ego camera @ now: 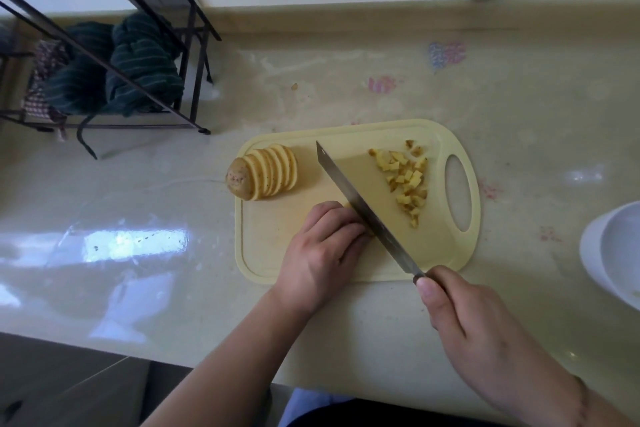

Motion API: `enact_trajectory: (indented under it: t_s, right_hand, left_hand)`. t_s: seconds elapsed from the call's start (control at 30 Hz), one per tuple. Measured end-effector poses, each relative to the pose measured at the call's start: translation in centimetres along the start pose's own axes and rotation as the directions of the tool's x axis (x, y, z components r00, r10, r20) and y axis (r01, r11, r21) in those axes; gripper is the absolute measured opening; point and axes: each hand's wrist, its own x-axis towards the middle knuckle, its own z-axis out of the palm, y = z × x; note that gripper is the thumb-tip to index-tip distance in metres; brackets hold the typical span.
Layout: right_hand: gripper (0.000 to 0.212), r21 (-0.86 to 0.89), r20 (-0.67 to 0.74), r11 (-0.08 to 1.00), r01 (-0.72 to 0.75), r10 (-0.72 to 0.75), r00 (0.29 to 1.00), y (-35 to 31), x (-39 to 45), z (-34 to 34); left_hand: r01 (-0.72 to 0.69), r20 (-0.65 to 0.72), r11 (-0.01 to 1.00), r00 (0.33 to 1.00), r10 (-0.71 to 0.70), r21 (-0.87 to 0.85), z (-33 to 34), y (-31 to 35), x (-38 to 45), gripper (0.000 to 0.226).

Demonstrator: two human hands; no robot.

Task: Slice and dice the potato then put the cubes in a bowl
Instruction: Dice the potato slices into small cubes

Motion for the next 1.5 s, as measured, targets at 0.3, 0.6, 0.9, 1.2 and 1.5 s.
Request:
enact_trajectory:
  t_s: [0.3, 0.6, 0.9, 1.2, 1.5]
  right_hand:
    - [0.044, 0.026, 0.02, 0.999, -0.035, 0.034, 0.999, -0.6, -0.3, -0.8]
    - [0.046, 0.017, 0.065, 1.0, -0.023, 0.022, 0.998, -0.6, -1.5, -0.8]
    - [0.039, -0.01, 0.075, 0.998, -0.056, 0.056, 0.996, -0.4, -3.2, -0.6]
    - [0.039, 0.024, 0.01, 1.0, 0.01, -0.01, 1.0, -0.8, 0.2, 0.7]
    - [0.044, -0.009, 0.044, 1.0, 0.006, -0.005, 0.999, -0.2, -1.0, -0.6]
  left_hand:
    - [0.021, -0.016, 1.0, 1.0, -0.021, 0.01, 0.1, -0.2, -0.3, 0.007]
    - [0.029, 0.016, 1.0, 0.999, -0.029, -0.01, 0.0, -0.2, -0.3, 0.004]
    - [0.02, 0.03, 1.0, 0.999, -0.02, -0.006, -0.1, -0.2, -0.3, 0.01]
    - [0.003, 0.017, 0.999, 1.0, -0.002, -0.032, -0.1, -0.3, -0.2, 0.003]
    - [-0.077, -0.118, 0.993, 0.991, 0.066, -0.093, -2.9, 1.4, 0.2, 0.014]
